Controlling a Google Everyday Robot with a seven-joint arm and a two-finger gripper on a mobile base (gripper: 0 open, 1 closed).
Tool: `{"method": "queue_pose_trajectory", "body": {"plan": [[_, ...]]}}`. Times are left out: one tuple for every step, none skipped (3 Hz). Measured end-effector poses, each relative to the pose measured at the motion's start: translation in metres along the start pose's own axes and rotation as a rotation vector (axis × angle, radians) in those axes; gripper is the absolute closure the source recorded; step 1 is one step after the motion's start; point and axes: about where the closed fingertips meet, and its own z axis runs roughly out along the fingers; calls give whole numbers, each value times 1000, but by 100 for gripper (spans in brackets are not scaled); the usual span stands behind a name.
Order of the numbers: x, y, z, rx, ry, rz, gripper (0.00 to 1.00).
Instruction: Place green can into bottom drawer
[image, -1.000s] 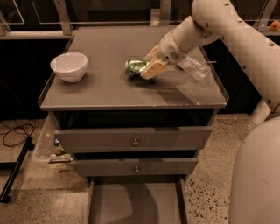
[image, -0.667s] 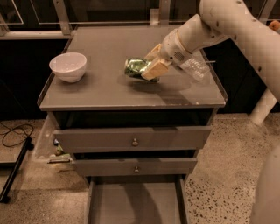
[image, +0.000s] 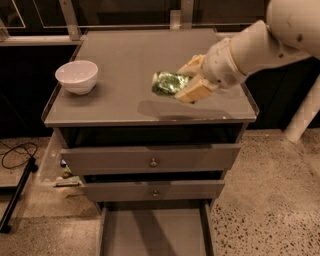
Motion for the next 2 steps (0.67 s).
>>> {"method": "queue_pose_trajectory", "body": {"plan": [[18, 50, -33, 71, 58, -2, 100], [45, 104, -51, 101, 110, 33, 100]]}}
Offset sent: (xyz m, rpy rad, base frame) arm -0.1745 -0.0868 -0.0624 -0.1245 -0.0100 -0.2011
